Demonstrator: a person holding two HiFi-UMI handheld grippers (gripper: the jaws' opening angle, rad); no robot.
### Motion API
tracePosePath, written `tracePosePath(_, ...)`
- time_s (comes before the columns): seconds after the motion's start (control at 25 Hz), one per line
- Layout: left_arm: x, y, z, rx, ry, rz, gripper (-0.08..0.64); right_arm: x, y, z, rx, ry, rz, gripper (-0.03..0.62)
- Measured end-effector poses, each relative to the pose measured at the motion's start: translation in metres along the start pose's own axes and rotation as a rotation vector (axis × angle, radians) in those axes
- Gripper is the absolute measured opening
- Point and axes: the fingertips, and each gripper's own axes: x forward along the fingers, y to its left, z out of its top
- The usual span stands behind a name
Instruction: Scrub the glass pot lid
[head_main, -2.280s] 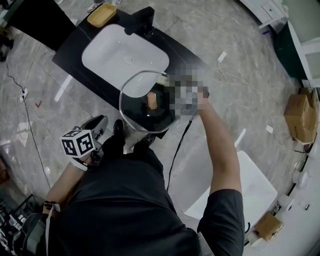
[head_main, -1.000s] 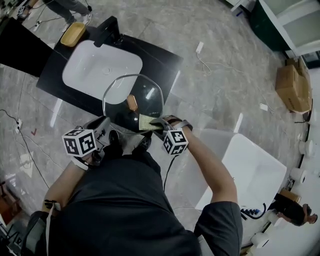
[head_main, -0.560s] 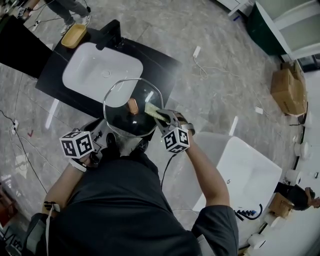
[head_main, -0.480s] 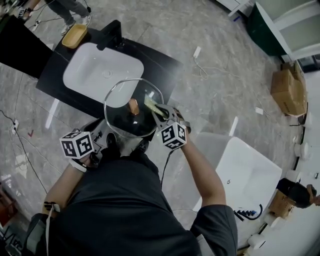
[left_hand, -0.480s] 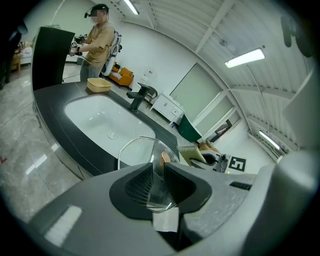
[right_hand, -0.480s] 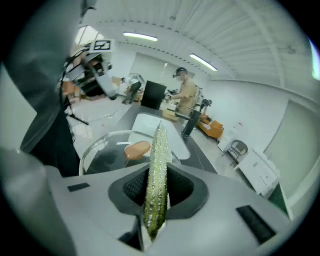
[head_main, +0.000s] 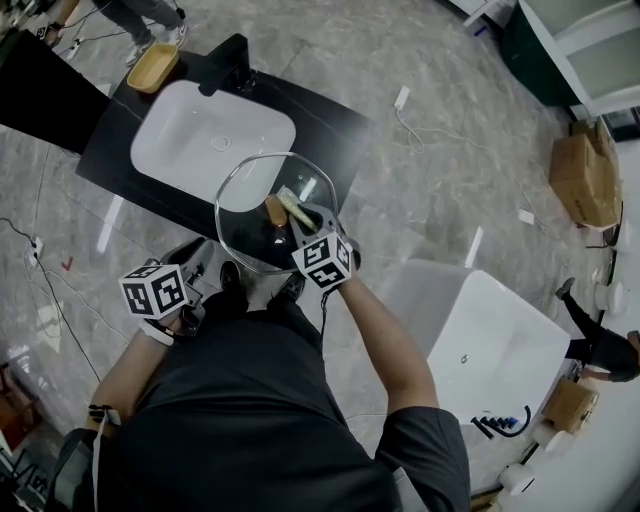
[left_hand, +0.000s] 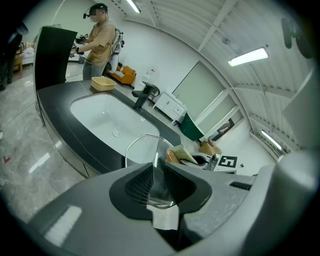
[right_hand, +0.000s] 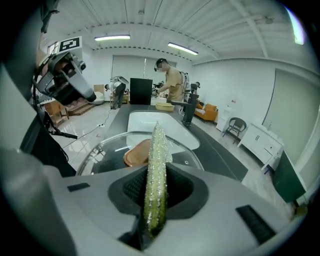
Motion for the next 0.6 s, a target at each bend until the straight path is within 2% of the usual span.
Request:
tracePosePath(0.12, 0.006, -0.003, -0.001, 0.012, 0.012, -0.009, 0.071, -0.003, -0.016, -0.02, 0.01, 0.032, -0.048, 0.064)
tracePosePath(0.6, 0.023, -0.027, -0.002, 0.066, 0.051, -0.053, 0.071, -0.042, -0.083, -0.079, 0.218, 0.091, -0.228, 0.064)
